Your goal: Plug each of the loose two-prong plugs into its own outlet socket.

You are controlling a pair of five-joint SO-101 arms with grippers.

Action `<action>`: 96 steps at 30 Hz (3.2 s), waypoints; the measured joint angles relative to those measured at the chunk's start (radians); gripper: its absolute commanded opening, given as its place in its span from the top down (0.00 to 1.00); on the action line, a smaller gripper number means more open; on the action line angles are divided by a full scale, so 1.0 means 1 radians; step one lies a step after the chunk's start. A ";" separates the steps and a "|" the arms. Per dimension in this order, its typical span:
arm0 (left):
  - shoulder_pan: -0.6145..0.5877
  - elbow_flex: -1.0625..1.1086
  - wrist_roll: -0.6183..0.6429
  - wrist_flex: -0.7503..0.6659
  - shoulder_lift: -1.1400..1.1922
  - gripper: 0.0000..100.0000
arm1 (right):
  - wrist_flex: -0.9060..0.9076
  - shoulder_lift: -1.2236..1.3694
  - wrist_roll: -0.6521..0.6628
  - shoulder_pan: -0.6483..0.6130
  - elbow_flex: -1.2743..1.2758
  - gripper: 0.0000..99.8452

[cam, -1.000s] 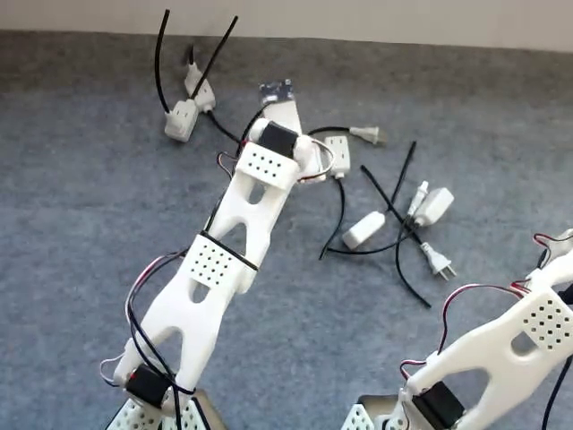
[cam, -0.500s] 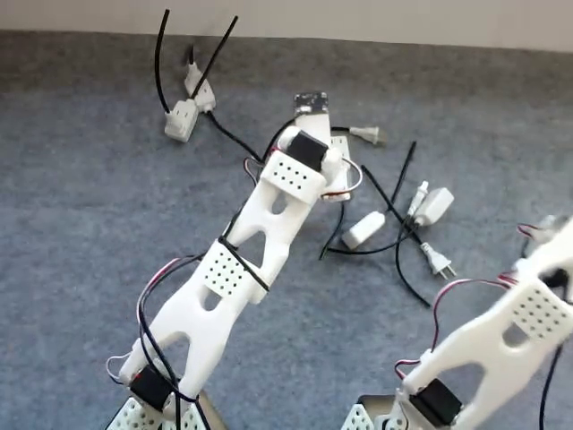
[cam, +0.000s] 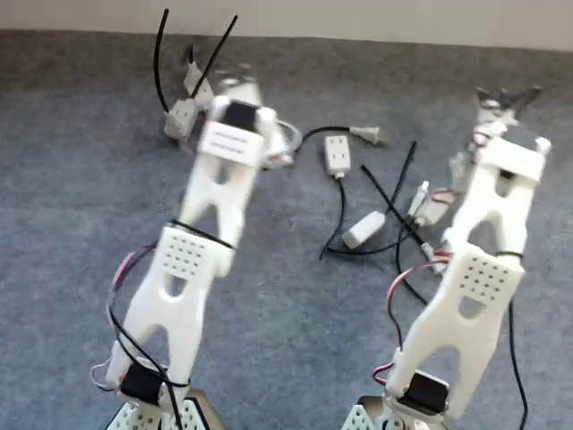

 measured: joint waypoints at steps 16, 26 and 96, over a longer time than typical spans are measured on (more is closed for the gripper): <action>-0.261 -0.035 0.149 -0.178 0.123 0.75 | -0.008 0.002 -0.238 -0.273 -0.215 0.89; -0.261 -0.109 0.149 -0.180 0.172 0.74 | 0.265 0.002 -0.477 -0.321 -0.245 0.89; -0.261 -0.109 0.149 -0.178 0.172 0.74 | -1.152 -0.942 -0.315 -0.511 1.691 0.89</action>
